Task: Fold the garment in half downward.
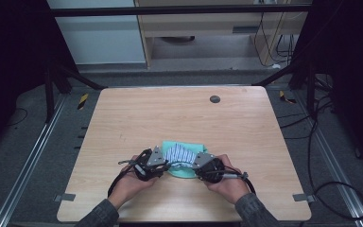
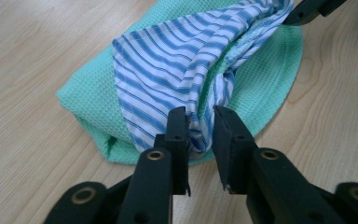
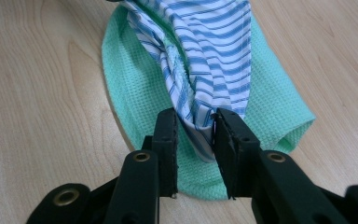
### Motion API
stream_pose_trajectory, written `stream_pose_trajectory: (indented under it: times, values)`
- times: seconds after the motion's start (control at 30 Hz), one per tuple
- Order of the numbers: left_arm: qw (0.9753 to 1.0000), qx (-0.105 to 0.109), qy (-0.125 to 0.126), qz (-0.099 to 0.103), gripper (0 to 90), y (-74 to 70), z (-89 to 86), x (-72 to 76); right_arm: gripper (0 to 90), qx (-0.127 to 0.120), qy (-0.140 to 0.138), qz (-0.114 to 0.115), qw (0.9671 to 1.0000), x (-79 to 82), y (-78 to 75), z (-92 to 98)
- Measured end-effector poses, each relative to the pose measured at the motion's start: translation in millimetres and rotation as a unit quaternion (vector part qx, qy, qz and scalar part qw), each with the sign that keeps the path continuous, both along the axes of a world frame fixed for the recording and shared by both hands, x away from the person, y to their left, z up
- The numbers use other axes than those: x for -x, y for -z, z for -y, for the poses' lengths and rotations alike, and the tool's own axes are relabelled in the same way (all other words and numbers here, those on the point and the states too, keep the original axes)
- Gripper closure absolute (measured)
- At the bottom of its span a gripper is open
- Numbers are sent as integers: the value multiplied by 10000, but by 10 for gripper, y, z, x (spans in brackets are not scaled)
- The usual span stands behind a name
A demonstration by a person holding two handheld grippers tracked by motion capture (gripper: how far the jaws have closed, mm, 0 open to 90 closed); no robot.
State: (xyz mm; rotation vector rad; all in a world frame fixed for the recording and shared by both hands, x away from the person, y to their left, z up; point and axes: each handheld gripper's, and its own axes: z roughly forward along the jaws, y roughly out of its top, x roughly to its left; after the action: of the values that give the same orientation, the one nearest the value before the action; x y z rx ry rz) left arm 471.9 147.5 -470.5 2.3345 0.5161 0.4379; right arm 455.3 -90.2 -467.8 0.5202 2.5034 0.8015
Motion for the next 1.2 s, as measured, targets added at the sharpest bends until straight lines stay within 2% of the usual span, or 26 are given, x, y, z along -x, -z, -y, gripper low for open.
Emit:
stream_pose_trajectory:
  times: [0.13,0.23,0.37,0.53,0.87,0.93,0.97,1.0,1.1,1.2]
  values:
    - [9999,57,-68,68,696,-8,-12,0,683,-13,23,13,10000,-2,-4,1]
    - [10000,6,-63,33,679,4,-13,-17,682,-29,28,14,10000,-8,-5,-3]
    - [9999,-110,-7,-21,764,27,17,-25,750,26,-33,-20,10000,-10,9,-6]
    - [9998,-155,86,-100,877,48,47,-20,822,87,-99,-27,9999,2,26,-2]
    - [9993,-171,171,-282,900,98,57,24,859,242,-202,-144,9994,34,103,23]
    - [9994,-128,146,-284,881,96,53,38,823,301,-204,-223,9991,39,122,24]
    - [9996,-88,105,-239,836,83,40,51,787,329,-203,-259,9989,41,127,25]
    - [9998,-23,63,-204,751,72,27,68,747,337,-157,-245,9990,48,126,32]
    - [9997,153,-10,-175,673,39,-39,123,650,239,-109,-283,9993,74,103,78]
    - [9994,263,-117,-192,594,7,-123,164,528,115,78,-297,9995,105,86,159]
